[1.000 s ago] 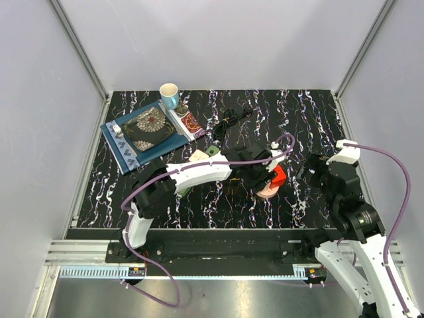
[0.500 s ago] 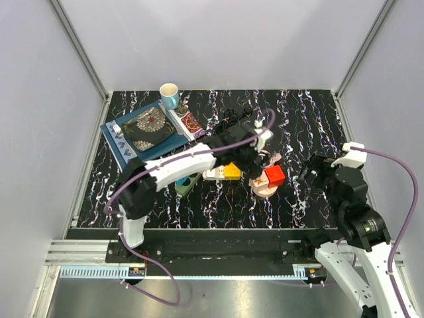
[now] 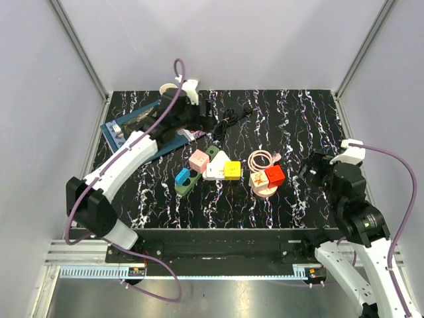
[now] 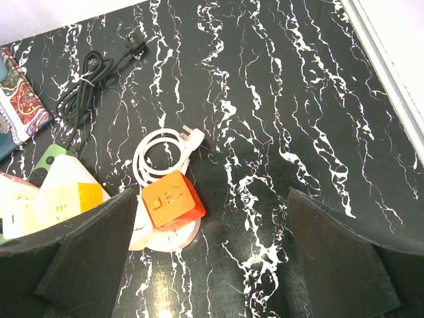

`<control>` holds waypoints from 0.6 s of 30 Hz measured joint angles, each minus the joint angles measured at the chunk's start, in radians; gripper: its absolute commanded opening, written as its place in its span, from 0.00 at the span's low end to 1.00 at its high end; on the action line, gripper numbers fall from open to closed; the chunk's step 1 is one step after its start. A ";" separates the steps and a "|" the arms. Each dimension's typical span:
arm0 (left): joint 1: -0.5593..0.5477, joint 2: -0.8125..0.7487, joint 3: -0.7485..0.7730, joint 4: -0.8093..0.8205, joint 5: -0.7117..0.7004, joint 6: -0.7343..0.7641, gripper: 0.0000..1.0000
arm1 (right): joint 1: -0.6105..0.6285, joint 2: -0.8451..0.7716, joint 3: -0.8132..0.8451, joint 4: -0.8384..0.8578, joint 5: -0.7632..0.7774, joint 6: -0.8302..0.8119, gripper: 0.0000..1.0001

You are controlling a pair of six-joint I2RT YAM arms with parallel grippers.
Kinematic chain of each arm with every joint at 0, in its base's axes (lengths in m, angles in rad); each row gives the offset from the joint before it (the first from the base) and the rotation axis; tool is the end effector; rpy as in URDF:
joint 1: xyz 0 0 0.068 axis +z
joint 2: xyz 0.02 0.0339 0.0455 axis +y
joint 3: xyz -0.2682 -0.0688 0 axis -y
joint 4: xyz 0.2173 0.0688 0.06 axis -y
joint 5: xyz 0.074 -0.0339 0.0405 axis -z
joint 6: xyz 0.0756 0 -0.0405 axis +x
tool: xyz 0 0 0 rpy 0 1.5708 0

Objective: Insert the plug

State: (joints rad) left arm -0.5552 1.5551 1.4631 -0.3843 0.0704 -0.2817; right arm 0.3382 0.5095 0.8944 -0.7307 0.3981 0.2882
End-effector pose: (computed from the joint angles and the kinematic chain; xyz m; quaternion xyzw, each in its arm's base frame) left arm 0.3120 -0.1998 0.3529 0.1345 0.8430 -0.2388 0.4629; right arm 0.1040 0.0055 0.3328 0.0936 0.8047 0.0197 0.5860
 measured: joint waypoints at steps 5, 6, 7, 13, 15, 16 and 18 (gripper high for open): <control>0.121 -0.104 -0.108 0.000 0.001 -0.046 0.99 | 0.000 0.022 0.000 0.000 0.000 0.006 1.00; 0.140 -0.124 -0.124 -0.001 0.000 -0.054 0.99 | 0.000 0.024 0.000 0.000 0.000 0.008 1.00; 0.167 -0.153 -0.143 -0.002 0.000 -0.065 0.99 | 0.000 0.027 0.001 0.000 0.000 0.009 1.00; 0.294 -0.348 -0.219 0.001 -0.053 -0.112 0.99 | 0.000 0.045 0.012 0.000 0.004 0.021 1.00; 0.302 -0.422 -0.233 0.002 -0.097 -0.115 0.99 | 0.000 0.046 0.018 0.000 0.011 0.023 1.00; 0.302 -0.451 -0.240 0.005 -0.114 -0.115 0.99 | 0.000 0.046 0.021 0.000 0.014 0.023 1.00; 0.302 -0.526 -0.264 0.011 -0.161 -0.115 0.99 | 0.000 0.046 0.029 0.000 0.033 0.023 1.00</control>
State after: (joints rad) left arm -0.2535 1.0290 1.1988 -0.3733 -0.0906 -0.3965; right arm 0.3382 0.5556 0.9230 -0.7311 0.4309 0.3115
